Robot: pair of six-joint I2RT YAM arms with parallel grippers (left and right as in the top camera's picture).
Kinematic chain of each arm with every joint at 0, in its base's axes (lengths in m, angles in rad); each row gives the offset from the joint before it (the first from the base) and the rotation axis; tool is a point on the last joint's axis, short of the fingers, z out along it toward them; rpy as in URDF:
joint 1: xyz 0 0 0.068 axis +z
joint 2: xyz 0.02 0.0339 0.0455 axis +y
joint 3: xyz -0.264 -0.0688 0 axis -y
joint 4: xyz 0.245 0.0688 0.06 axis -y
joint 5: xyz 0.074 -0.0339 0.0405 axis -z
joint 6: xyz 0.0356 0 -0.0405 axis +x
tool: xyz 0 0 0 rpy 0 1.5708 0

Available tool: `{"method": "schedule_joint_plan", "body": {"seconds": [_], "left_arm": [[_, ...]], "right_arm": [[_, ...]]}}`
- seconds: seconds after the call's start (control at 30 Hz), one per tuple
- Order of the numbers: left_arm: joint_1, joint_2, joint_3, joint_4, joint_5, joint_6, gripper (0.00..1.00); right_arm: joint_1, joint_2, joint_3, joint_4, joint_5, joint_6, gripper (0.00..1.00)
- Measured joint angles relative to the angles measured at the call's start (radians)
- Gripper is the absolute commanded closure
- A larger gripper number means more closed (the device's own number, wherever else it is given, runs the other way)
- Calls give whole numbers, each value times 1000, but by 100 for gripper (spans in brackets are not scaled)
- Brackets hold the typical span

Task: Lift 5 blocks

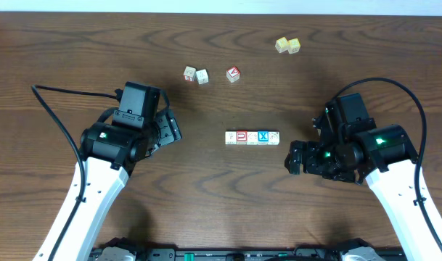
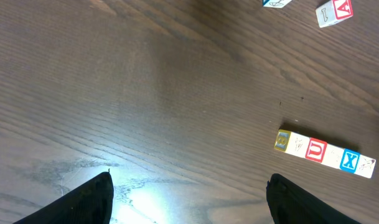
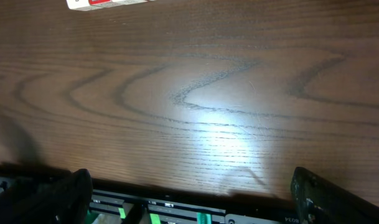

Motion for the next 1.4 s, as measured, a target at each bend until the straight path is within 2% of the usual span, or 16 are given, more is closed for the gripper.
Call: {"method": "schedule_joint_plan", "body": {"seconds": [0.47, 0.67, 0.93, 1.13, 1.4], "left_arm": [[0, 0, 0, 0, 0, 0, 21], [0, 0, 0, 0, 0, 0, 21], [0, 0, 0, 1, 0, 0, 21], [0, 0, -1, 1, 0, 0, 21], [0, 0, -1, 2, 0, 0, 21]], "right_arm": [[0, 0, 0, 41, 14, 0, 1], [0, -39, -23, 170, 53, -8, 1], [-71, -319, -210, 460, 69, -43, 1], [-192, -581, -482, 682, 70, -51, 1], [-220, -906, -793, 953, 59, -58, 1]]}}
